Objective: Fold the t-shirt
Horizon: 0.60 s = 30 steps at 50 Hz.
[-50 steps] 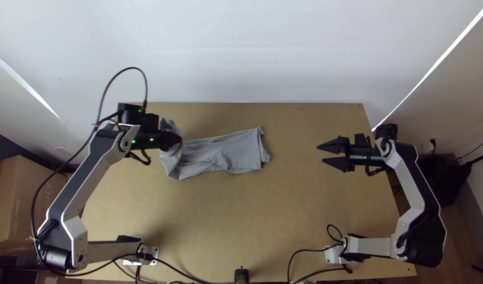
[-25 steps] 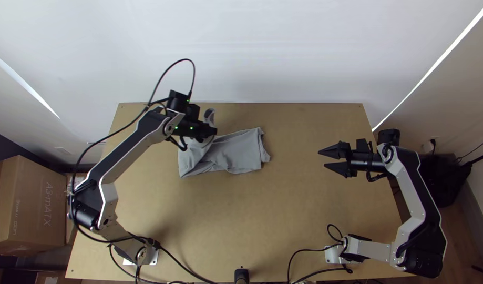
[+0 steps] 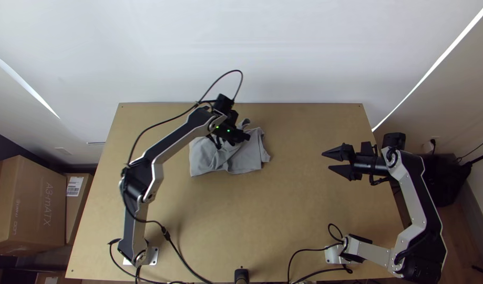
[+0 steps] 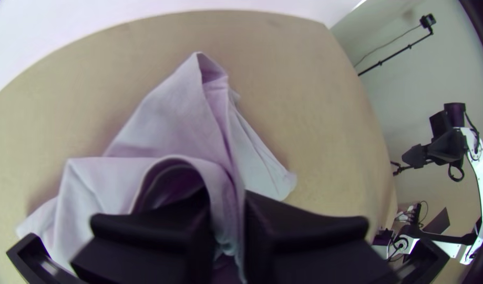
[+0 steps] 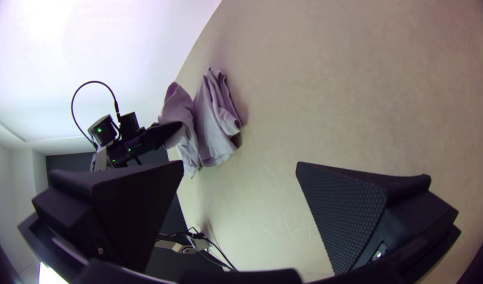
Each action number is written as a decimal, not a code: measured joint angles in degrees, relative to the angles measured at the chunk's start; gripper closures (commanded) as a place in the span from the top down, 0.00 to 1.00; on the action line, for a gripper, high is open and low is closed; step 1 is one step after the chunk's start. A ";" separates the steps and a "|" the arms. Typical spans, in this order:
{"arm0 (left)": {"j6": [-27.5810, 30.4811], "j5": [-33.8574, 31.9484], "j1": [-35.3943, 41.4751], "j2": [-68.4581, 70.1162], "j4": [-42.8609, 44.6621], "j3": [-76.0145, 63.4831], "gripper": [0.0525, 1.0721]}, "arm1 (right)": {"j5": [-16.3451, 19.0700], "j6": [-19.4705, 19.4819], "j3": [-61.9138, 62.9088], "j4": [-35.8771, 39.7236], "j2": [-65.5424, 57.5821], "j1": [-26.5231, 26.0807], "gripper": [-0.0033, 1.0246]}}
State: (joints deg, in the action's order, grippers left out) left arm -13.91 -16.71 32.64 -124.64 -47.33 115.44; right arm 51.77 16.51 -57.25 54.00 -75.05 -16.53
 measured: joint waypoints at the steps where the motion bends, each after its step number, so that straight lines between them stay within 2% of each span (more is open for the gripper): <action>1: 0.28 0.07 0.48 -1.27 -2.03 2.05 0.96 | -0.22 0.00 0.28 -0.13 0.07 0.02 0.96; 5: 1.64 0.52 2.56 -5.66 -7.45 9.66 0.96 | -2.19 0.44 1.09 -1.31 0.11 0.98 0.96; 15: 2.43 1.18 4.92 -4.66 -9.16 12.55 0.96 | -6.73 1.60 1.01 -6.23 -1.33 8.22 0.96; 21: 2.62 1.36 2.75 0.00 -9.38 12.55 0.96 | -7.91 2.82 -1.18 -8.15 -5.42 13.44 0.96; 30: 2.60 1.36 -4.90 11.41 -9.38 12.50 0.96 | -8.68 4.61 -8.39 -9.01 -11.93 21.57 0.96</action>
State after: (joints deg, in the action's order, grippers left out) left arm -11.31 -15.35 27.75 -113.23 -56.71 127.94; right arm 43.09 21.12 -65.65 44.99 -86.98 5.04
